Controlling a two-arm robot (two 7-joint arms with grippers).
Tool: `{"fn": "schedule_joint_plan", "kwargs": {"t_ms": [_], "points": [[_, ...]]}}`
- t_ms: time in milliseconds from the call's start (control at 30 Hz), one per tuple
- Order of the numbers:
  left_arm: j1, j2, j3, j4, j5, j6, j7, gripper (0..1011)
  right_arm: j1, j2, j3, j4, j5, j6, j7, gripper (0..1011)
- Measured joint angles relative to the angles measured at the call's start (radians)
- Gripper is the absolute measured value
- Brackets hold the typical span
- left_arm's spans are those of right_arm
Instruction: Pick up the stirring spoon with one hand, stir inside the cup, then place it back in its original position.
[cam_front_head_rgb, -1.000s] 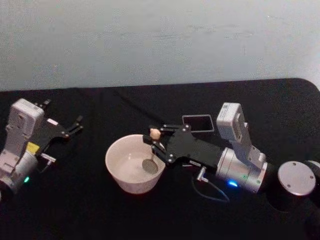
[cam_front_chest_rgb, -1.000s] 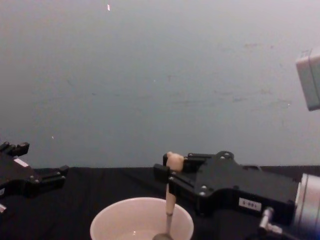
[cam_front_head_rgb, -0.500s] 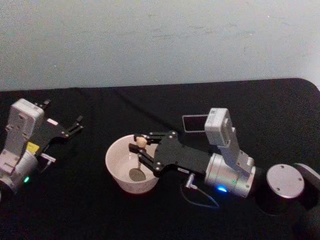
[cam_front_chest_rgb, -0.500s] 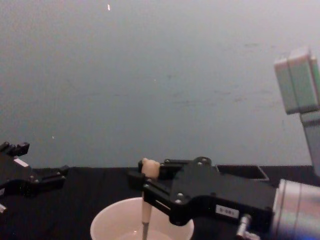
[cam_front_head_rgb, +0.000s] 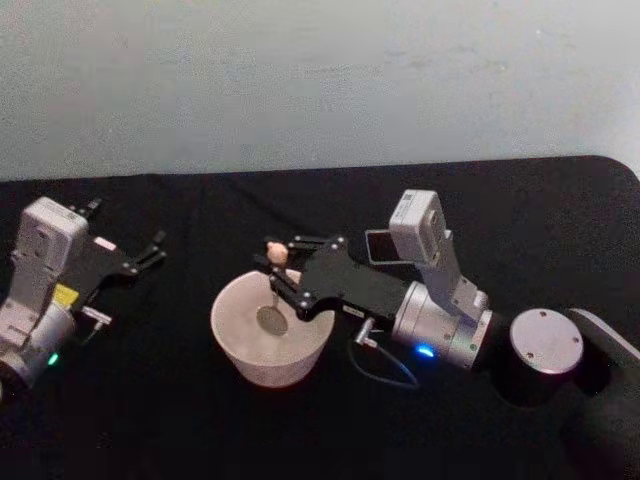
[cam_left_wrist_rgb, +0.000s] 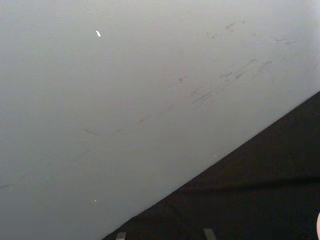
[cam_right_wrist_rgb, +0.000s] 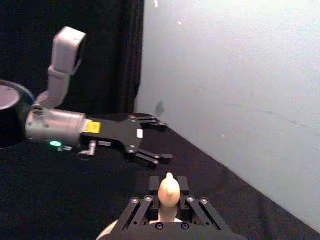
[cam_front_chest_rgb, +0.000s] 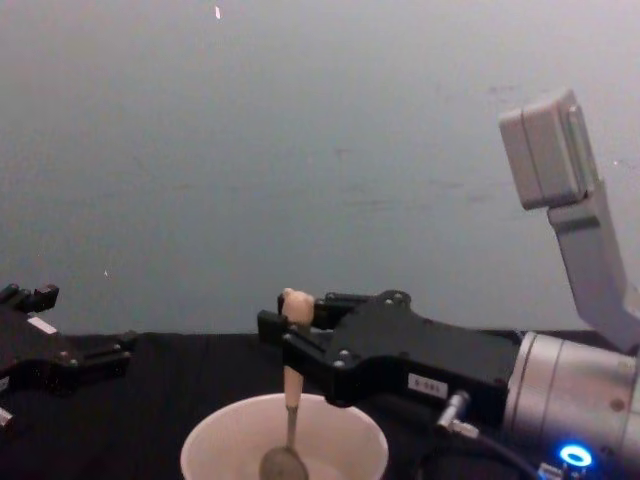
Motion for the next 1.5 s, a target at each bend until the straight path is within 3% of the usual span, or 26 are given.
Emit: {"fn": "schedule_joint_plan", "kwargs": {"t_ms": [500,900,1200,1500], "points": [[0.0,0.0,0.0,0.0,0.0,0.0,0.0,1001,-0.008,0.011,0.033,0.0,-0.007,0.008,-0.019,211],[0.0,0.0,0.0,0.0,0.0,0.0,0.0,1001,-0.056,0.056,0.043,-0.063,0.007,0.02,0.002,211],[0.0,0.0,0.0,0.0,0.0,0.0,0.0,1001,-0.085,0.068,0.016,-0.109,0.025,0.027,0.033,211],[0.0,0.0,0.0,0.0,0.0,0.0,0.0,1001,-0.059,0.032,-0.006,-0.082,0.019,0.023,0.024,211]]}}
